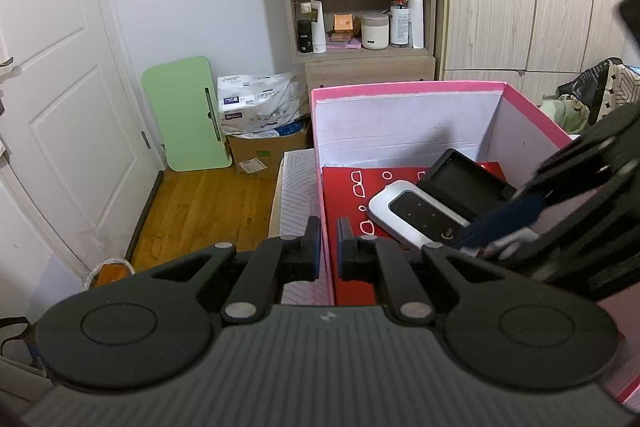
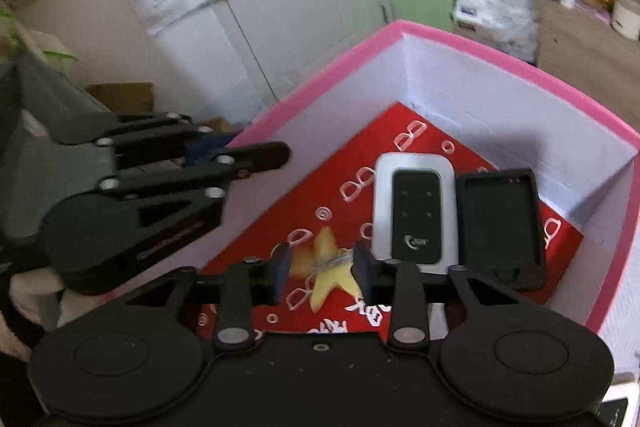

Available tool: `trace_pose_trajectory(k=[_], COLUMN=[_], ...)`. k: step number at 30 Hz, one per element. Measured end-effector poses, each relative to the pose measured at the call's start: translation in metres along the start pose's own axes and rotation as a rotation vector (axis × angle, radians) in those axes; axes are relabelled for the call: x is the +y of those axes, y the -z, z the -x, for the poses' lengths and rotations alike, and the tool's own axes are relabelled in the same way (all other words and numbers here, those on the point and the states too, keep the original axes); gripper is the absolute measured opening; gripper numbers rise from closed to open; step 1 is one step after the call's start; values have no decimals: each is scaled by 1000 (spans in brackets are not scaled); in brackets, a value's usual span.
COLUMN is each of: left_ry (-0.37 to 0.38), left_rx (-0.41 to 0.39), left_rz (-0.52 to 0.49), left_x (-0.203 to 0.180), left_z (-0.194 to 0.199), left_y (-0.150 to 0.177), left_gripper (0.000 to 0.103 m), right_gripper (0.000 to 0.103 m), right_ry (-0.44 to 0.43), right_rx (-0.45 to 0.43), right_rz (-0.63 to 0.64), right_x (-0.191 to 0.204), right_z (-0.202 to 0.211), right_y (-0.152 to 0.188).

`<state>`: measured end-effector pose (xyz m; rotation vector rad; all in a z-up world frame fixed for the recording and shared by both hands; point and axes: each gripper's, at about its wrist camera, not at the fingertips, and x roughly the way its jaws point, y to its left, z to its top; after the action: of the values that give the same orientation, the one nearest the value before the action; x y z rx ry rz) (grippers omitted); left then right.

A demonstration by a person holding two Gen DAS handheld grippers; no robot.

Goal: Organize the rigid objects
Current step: 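Carry the star keychain into the box and open the right gripper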

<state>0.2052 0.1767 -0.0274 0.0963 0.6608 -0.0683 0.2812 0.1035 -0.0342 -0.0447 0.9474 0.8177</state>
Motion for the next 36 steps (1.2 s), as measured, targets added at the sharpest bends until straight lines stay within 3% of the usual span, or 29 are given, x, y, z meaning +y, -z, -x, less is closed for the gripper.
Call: trace_pose_trajectory(k=[4, 7, 9, 12, 17, 23, 30, 36], left_ry=[0, -21, 14, 34, 60, 84, 37, 84], left_rx=[1, 1, 26, 98, 168, 281, 347, 340], left_rz=[6, 17, 27, 45, -29, -146, -238, -191], left_x=[0, 0, 3, 8, 7, 6, -6, -2], left_z=[0, 1, 0, -8, -3, 18, 21, 21], left_y=[0, 0, -1, -6, -16, -27, -8, -3], left_gripper=[7, 7, 7, 7, 7, 22, 26, 8], right_gripper=[51, 59, 65, 65, 65, 66, 71, 74], right_ry=[-1, 52, 93, 143, 198, 260, 449, 567], right_rx=[-176, -296, -355, -404, -424, -427, -358, -296], right_rz=[-21, -35, -48, -120, -219, -242, -222, -248], right_x=[1, 6, 7, 5, -4, -13, -31, -46], right_z=[54, 90, 107, 127, 144, 149, 123, 104], right_y=[26, 54, 77, 109, 144, 159, 168, 175])
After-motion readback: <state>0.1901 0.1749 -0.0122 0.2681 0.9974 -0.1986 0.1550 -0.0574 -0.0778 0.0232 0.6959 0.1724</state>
